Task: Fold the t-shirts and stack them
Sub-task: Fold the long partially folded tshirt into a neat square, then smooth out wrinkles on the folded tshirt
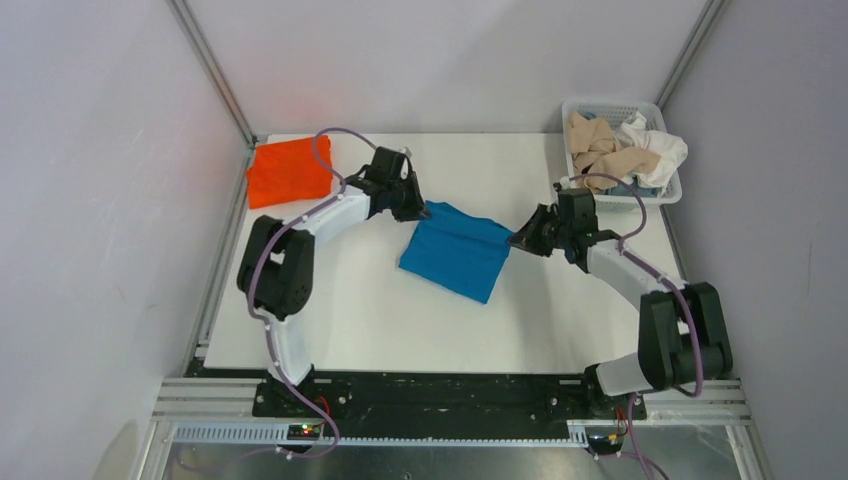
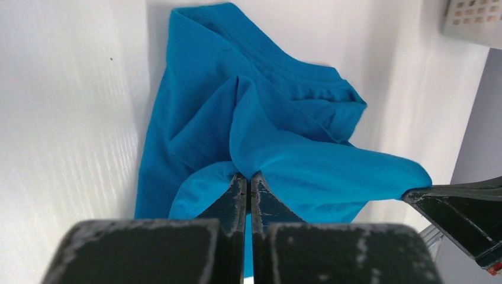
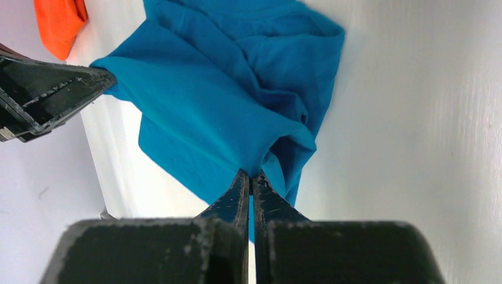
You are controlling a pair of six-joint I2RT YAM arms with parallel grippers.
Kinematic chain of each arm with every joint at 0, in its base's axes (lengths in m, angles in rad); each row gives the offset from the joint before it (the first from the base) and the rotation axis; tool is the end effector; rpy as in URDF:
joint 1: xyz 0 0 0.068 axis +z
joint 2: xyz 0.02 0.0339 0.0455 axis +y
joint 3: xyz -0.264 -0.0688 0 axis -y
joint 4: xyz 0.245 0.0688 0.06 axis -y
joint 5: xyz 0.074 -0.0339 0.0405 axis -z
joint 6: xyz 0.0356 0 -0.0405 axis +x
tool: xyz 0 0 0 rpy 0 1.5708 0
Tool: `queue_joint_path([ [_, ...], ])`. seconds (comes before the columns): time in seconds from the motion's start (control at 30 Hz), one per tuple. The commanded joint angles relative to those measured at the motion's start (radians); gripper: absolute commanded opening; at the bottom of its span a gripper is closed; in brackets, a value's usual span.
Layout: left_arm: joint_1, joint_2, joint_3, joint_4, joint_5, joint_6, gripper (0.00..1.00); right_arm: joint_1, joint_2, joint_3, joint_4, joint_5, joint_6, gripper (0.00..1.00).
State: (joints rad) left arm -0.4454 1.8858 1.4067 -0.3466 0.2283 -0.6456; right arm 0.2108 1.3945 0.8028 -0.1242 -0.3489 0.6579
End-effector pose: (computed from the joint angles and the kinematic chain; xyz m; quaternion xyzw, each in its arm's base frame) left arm 0.3761 -0.1885 0.2249 -0.0512 0.9249 -0.2783 0.2541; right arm 0.2826 0.0729 0.2160 0.1285 0.8899 0.3151 0.3039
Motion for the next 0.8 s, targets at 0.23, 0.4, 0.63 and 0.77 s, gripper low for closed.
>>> queue_joint_path([
  [0.23, 0.06, 0.124, 0.172, 0.017, 0.042, 0.03, 0.63, -0.058, 0.248, 0.197, 0.09, -0.075, -0.105, 0.53],
  [0.4, 0.058, 0.046, 0.157, 0.018, 0.035, 0.033, 0.99, -0.021, 0.185, 0.248, -0.053, 0.027, -0.155, 0.98],
  [0.63, -0.015, 0.008, 0.108, 0.017, 0.158, 0.056, 1.0, 0.071, 0.089, 0.193, -0.104, 0.049, -0.115, 0.99],
  [0.77, -0.061, 0.027, 0.089, 0.018, 0.204, 0.013, 1.0, 0.078, 0.105, 0.181, -0.014, -0.002, -0.044, 0.99],
])
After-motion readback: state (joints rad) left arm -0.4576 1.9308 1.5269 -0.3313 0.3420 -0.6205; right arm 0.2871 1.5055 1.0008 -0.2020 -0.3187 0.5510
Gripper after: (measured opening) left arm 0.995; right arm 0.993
